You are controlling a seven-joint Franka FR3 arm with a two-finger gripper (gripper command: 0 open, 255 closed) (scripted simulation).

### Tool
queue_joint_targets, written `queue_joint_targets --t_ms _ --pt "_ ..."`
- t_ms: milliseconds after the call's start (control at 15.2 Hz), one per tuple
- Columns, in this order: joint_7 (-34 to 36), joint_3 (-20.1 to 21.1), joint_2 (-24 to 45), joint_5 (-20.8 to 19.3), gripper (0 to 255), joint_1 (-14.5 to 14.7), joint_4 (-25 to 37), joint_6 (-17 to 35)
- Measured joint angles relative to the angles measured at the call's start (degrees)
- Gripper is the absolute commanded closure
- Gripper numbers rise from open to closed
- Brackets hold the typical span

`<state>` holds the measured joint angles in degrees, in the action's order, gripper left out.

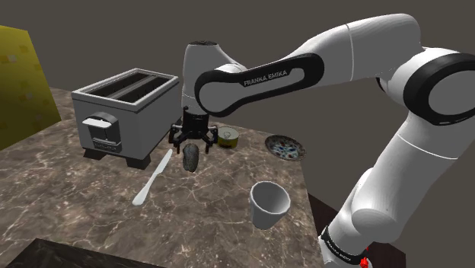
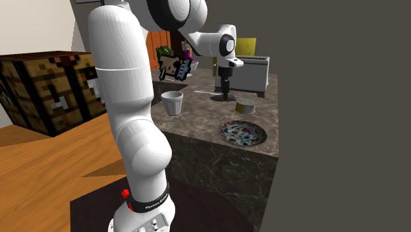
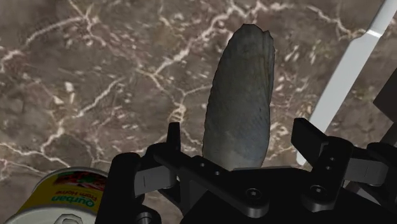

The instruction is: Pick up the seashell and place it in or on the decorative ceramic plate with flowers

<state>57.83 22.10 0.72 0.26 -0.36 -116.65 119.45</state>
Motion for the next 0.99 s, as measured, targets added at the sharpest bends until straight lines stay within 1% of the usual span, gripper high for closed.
queue_joint_targets --t_ms 462,528,990 --pt "0.0 0.0 0.3 -0.1 0 0.0 -0.3 0.6" --pt "0.0 0.0 0.3 -0.1 255 0.0 -0.3 0.6" --pt "0.0 0.0 0.3 -0.1 255 0.0 -0.3 0.6"
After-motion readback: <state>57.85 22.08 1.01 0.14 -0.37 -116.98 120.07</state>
